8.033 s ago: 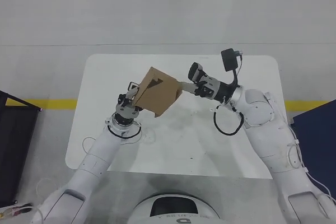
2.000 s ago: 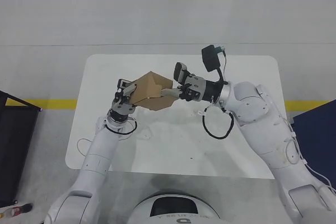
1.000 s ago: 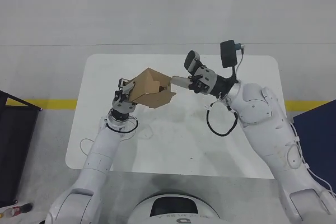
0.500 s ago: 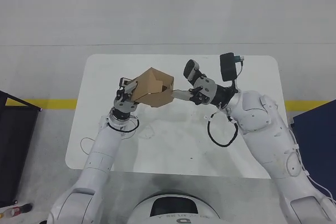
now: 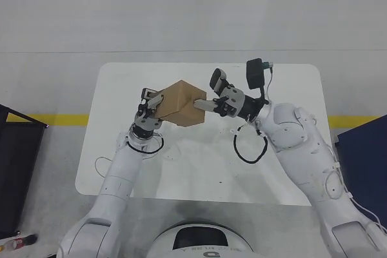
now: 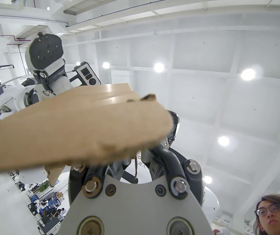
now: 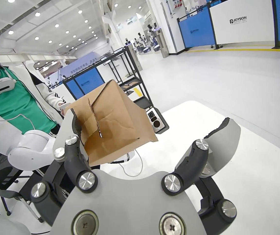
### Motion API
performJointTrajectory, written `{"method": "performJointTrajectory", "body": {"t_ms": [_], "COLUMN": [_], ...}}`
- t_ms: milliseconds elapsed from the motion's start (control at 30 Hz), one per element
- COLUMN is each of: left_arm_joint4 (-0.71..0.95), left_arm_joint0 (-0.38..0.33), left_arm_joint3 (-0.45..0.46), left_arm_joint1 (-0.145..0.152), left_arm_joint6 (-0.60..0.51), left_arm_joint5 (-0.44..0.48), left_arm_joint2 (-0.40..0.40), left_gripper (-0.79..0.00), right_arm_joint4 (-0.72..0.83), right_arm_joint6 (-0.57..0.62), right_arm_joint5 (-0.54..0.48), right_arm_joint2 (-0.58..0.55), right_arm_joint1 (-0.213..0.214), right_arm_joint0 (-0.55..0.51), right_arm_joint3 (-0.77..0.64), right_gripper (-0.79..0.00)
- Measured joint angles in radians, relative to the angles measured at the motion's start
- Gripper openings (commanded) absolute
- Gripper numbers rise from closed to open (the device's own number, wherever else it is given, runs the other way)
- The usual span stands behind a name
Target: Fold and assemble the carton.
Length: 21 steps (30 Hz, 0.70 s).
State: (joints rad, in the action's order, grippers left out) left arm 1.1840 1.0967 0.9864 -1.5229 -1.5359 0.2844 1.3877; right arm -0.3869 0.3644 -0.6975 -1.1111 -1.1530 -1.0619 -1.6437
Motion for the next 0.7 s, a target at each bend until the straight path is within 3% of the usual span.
{"method": "performJointTrajectory", "body": {"t_ms": [700], "left_arm_joint4": [-0.012], "left_arm_joint0": [0.019], "left_arm_joint3": [0.056], "left_arm_joint1": [0.005], "left_arm_joint6": [0.000], "left_arm_joint5": [0.000], "left_arm_joint2": [-0.032], "left_gripper": [-0.785], "right_arm_joint4": [0.001], "right_arm_joint6": [0.133], "right_arm_joint5": [0.087], "right_arm_joint2": [0.066], "right_arm_joint1": [-0.010], "right_arm_joint0": [0.044], "right_arm_joint3": [0.005], "right_gripper": [0.000]}}
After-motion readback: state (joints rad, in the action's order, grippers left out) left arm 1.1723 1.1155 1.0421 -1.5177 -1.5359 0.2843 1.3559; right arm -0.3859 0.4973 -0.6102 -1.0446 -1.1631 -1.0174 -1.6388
